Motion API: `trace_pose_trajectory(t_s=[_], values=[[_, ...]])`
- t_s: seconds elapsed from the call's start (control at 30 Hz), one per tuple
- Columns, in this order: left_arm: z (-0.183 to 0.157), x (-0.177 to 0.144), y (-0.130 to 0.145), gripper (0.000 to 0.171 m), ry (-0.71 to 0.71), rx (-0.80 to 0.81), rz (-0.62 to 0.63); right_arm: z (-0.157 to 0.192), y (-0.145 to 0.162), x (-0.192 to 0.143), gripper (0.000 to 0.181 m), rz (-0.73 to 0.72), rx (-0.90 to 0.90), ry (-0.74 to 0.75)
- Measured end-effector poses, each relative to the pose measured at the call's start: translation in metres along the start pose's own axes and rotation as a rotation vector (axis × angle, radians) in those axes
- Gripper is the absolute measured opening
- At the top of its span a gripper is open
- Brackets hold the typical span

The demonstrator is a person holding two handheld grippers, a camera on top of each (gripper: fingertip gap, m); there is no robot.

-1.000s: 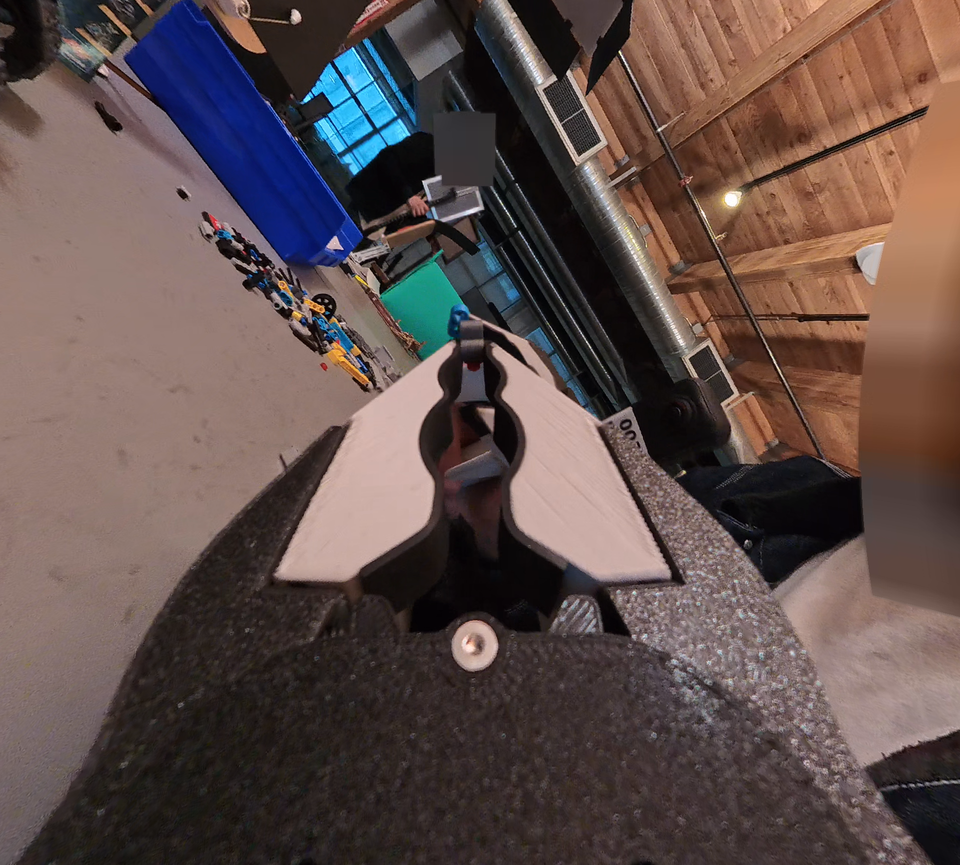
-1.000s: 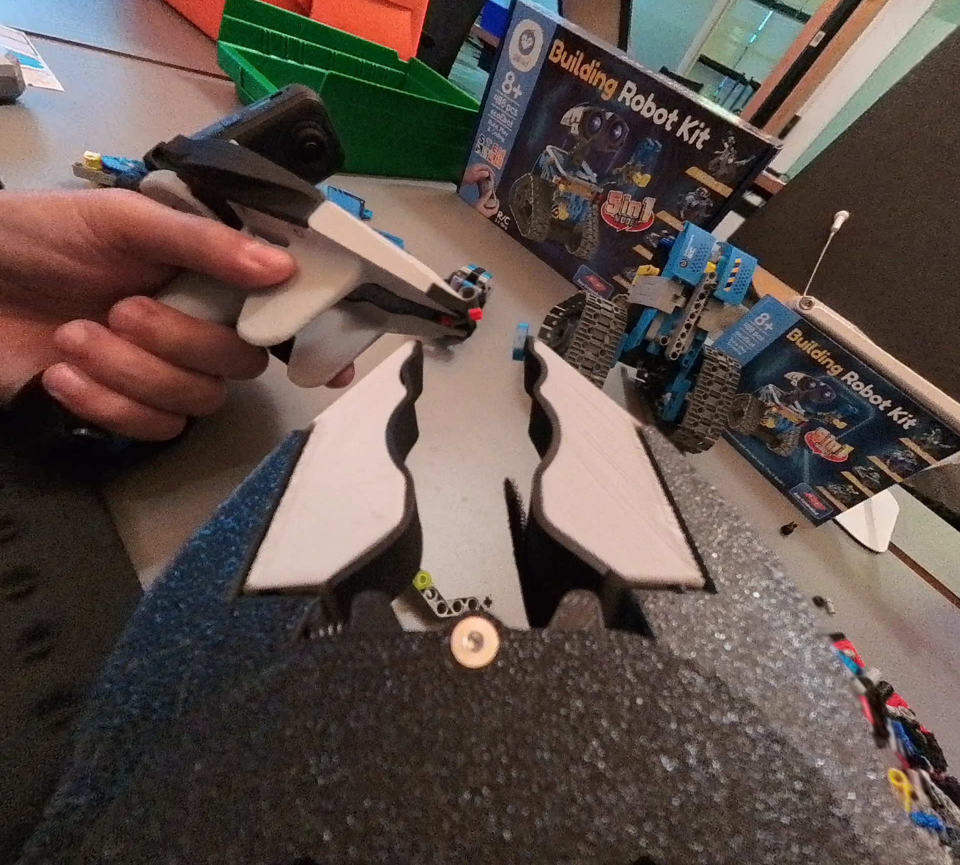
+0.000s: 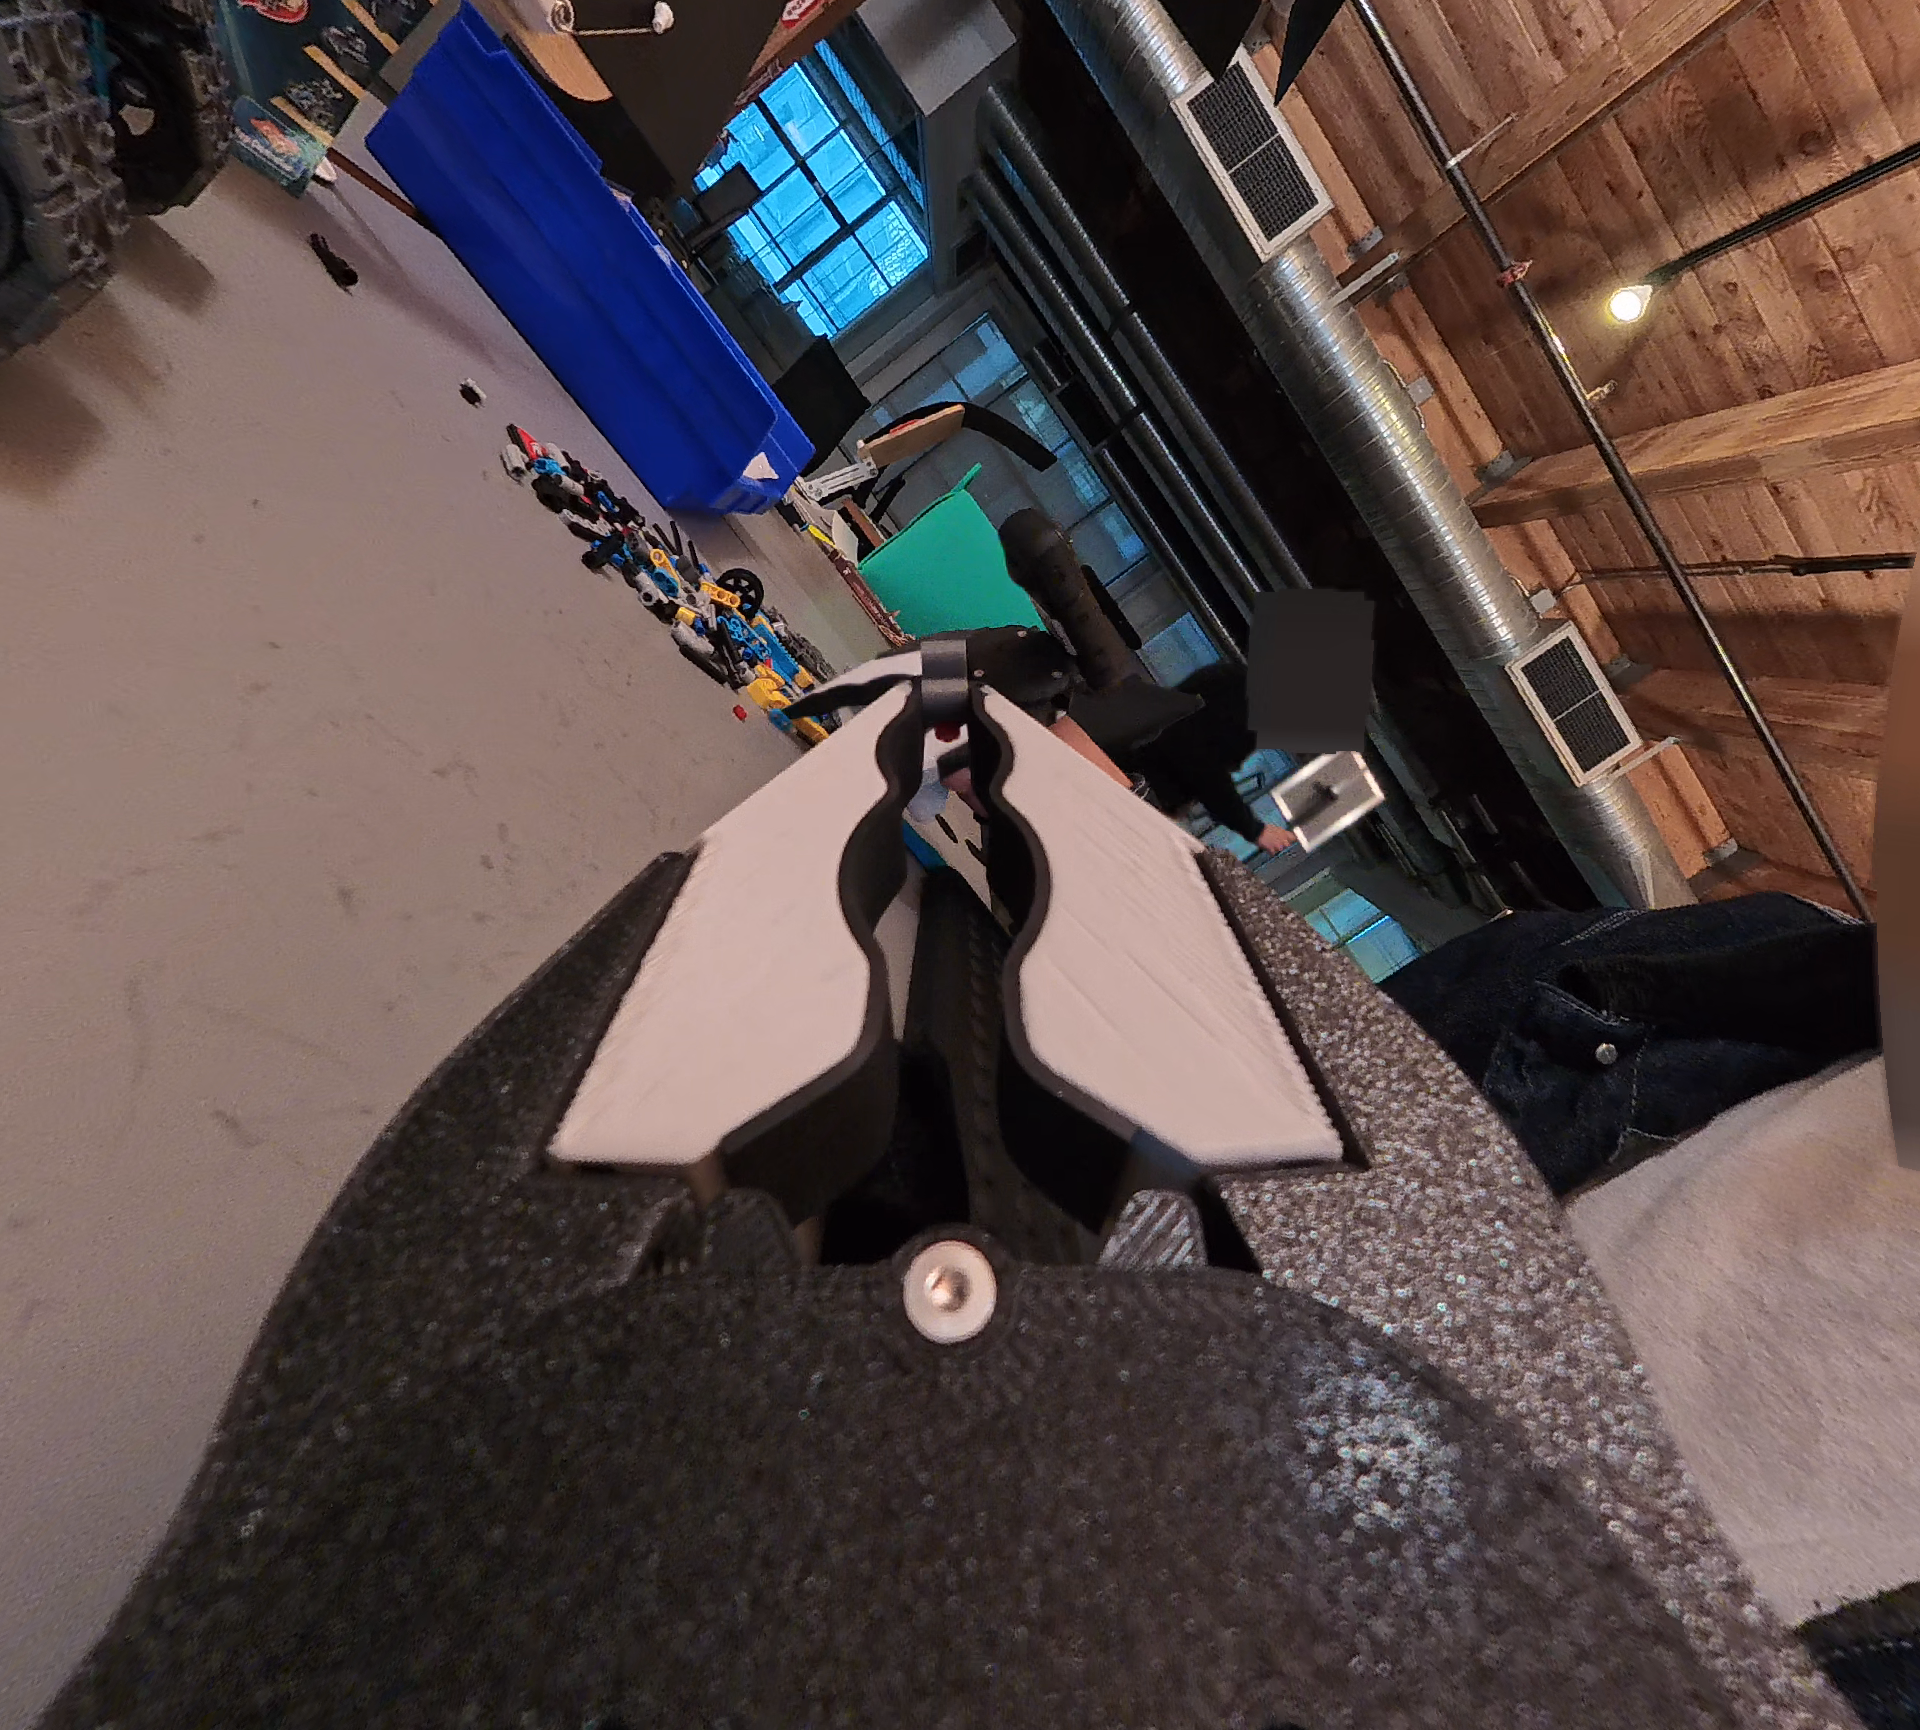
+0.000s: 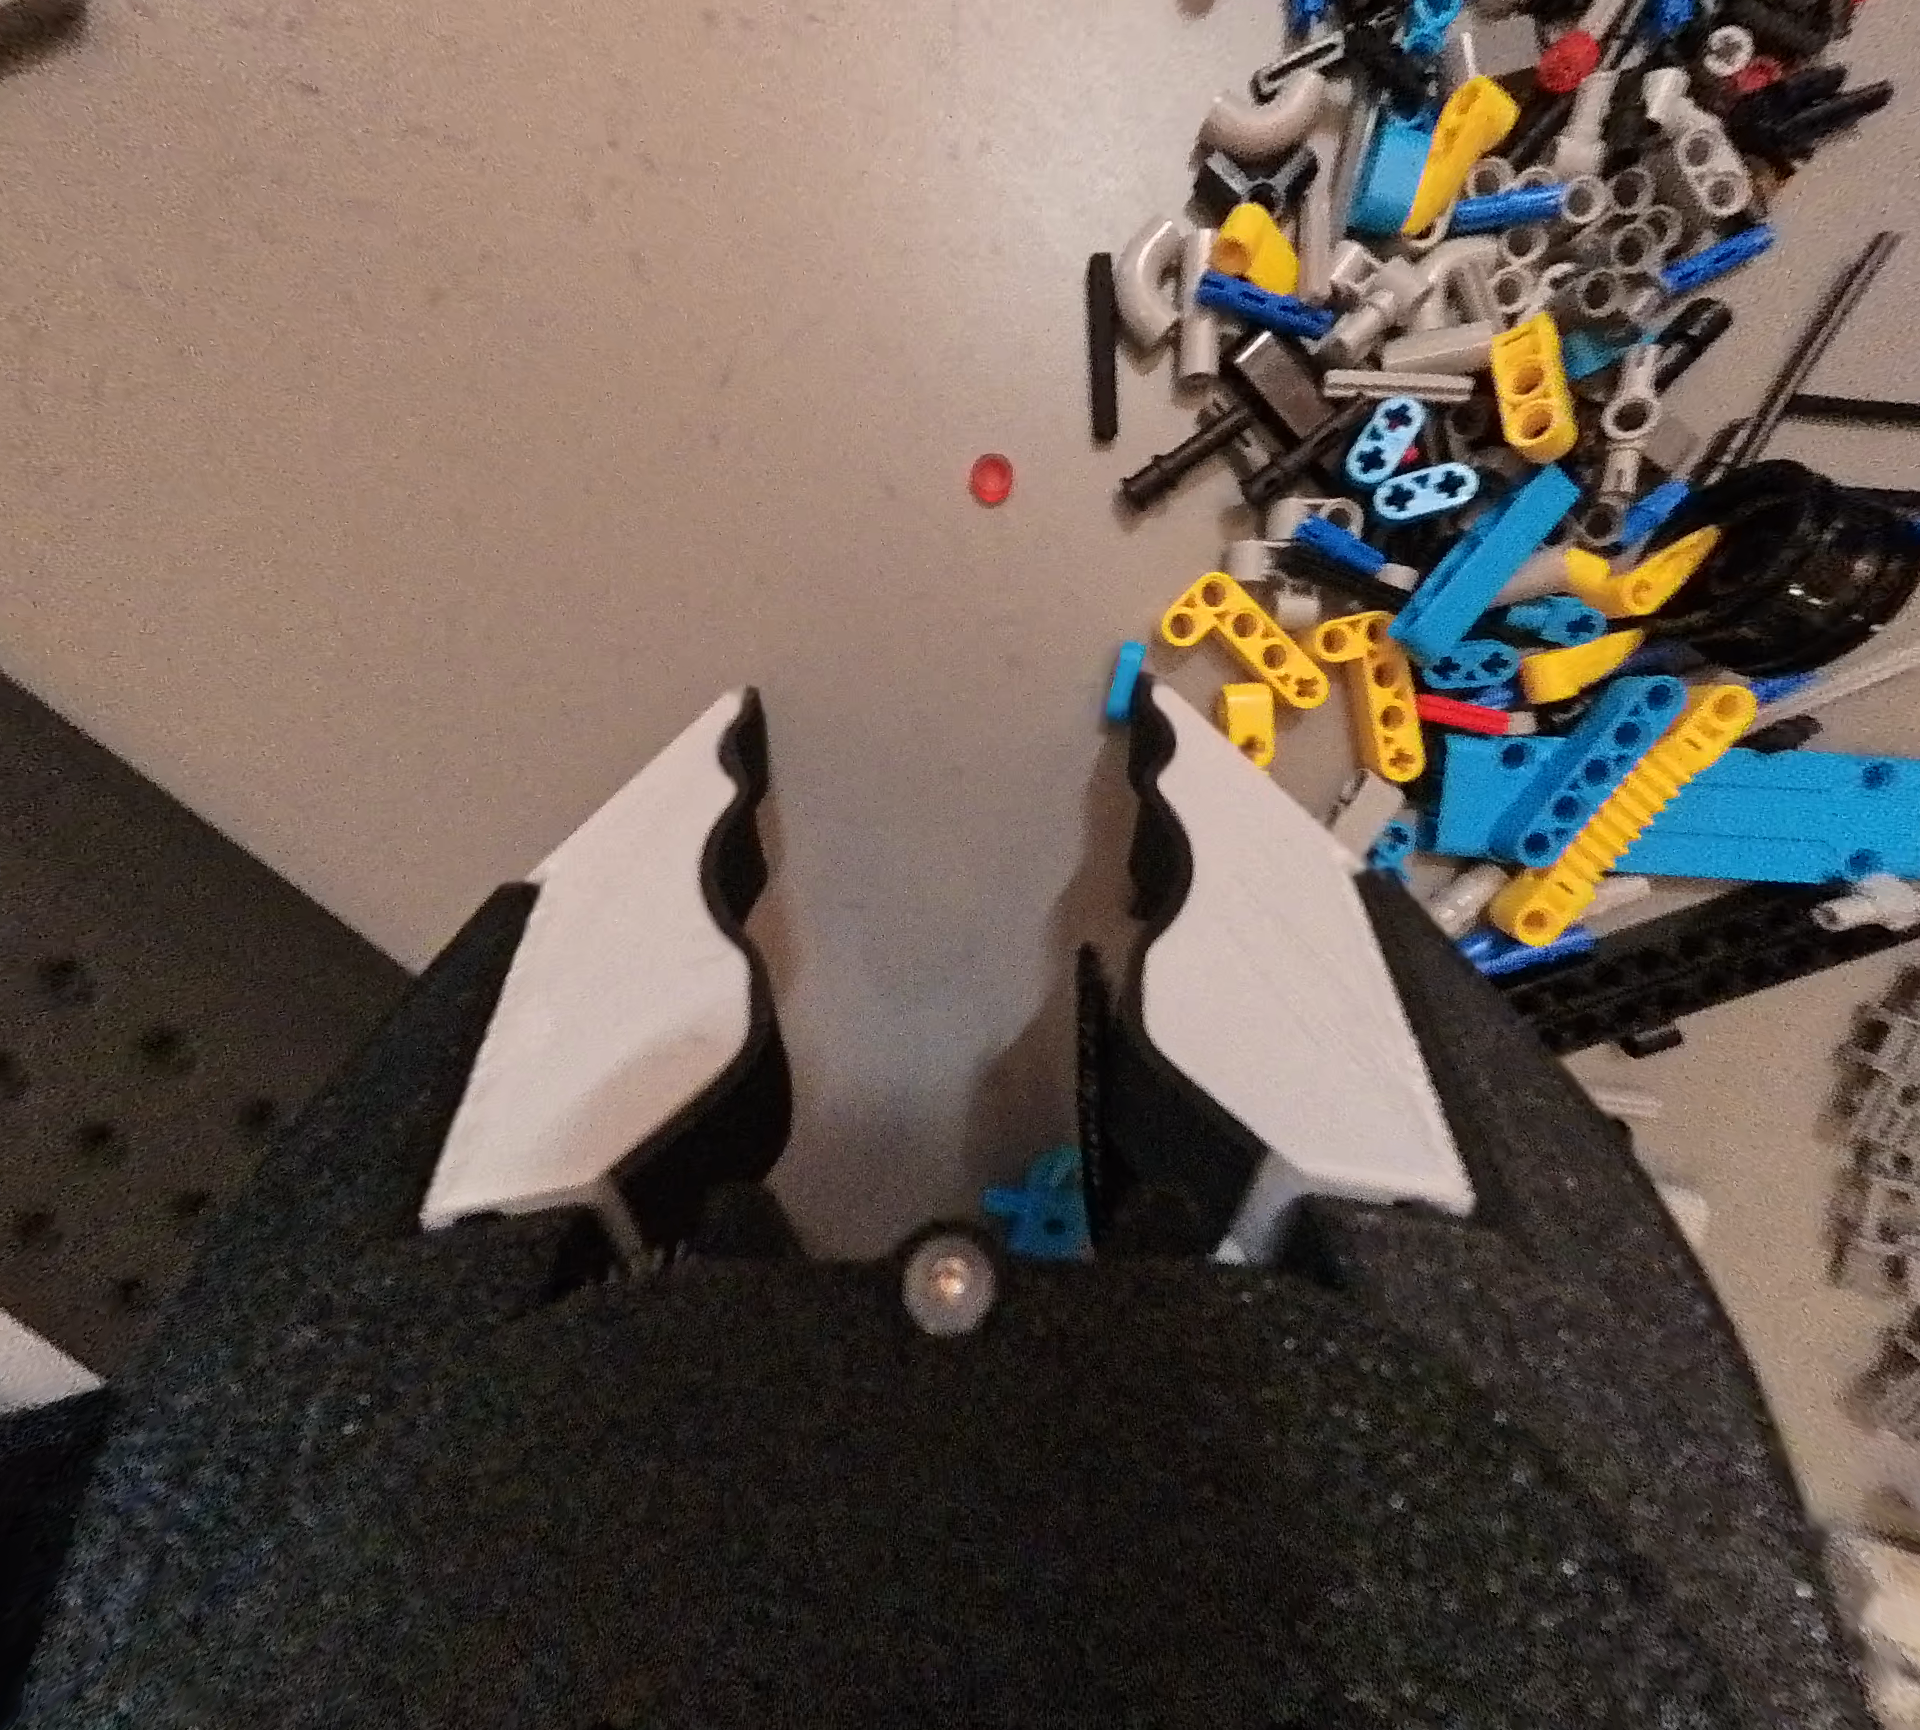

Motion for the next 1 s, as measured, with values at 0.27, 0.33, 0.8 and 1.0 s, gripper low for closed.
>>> trace_pose_trajectory(t_s=[0.27,0.33,0.8,1.0], values=[[0.0,-0.001,0.0,0.006,0.0,-0.002,-0.004,-0.007,0.002,-0.001,0.071,-0.013,0.01,0.015],[0.0,-0.001,-0.001,0.006,-0.001,-0.004,-0.007,-0.006,-0.004,-0.015,0.072,-0.067,-0.018,0.036],[0.005,0.004,0.002,0.006,-0.151,0.139,0.04,-0.002,0.114,-0.066,0.047,-0.123,0.158,0.071],[0.007,0.004,0.002,0.006,-0.147,0.117,0.04,0.005,0.1,-0.048,0.012,-0.119,0.103,0.097]])
Point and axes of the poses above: each gripper's, where its closed fingertips meet, x out along the fingers, y out of its underside, z = x × y across the jaws, the point moved 6 cm from there along -x, back along the fingers, and after that the axes turned 1 degree about y, right-handed, at the moved point
